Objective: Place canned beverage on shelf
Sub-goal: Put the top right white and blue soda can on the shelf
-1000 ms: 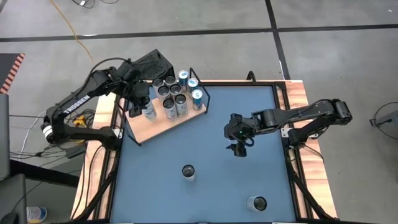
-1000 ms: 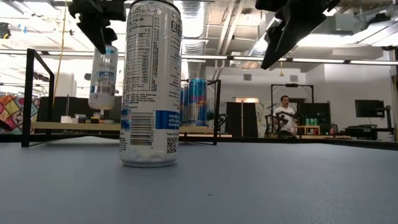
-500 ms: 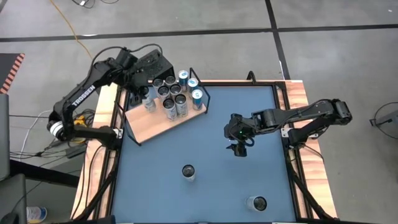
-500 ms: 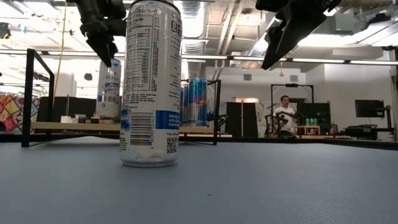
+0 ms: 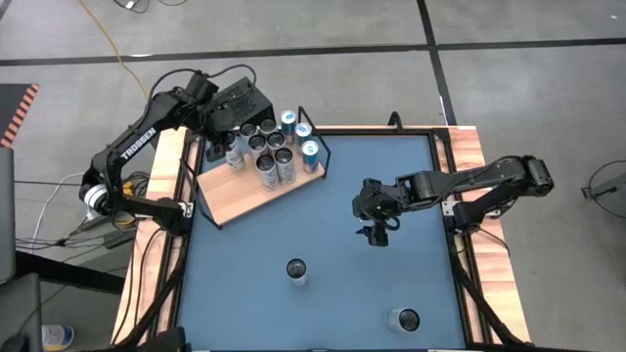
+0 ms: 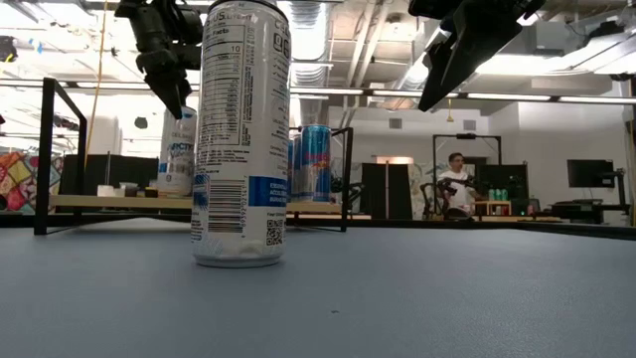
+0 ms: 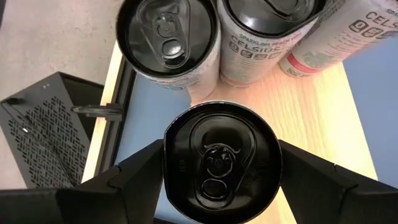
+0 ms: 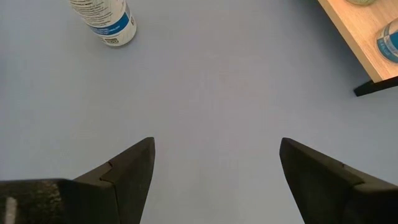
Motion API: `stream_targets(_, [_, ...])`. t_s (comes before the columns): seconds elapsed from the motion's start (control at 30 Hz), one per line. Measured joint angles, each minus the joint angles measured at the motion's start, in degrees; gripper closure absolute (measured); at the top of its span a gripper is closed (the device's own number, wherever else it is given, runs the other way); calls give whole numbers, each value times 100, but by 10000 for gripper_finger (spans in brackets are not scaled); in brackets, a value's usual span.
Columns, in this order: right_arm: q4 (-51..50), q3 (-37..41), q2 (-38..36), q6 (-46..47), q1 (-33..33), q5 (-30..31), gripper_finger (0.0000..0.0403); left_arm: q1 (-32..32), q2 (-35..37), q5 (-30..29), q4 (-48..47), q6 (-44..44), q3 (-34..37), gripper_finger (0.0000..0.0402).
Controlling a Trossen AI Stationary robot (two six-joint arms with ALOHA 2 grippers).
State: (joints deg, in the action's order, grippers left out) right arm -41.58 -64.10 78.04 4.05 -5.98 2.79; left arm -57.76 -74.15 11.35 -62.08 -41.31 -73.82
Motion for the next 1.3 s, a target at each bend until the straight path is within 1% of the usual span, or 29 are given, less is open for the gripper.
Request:
stream_targets(0.4, [-13,0,0,48,0,0,76,-157,0,-70,-10,-47,0,136])
stream_targets(0.7, [-13,0,0,48,0,0,76,-186,27,54,319,-6,487,136])
stream_targets(0.83, [-16,0,0,61,0,0,76,-186,44,21,326,23,502,136])
stream_targets(1.1, [-15,0,0,63,0,0,76,-188,304,46,245,214,522,136])
stream_targets(1.3, [-15,0,0,61,-2,-6,76,-186,315,76,239,290,527,136])
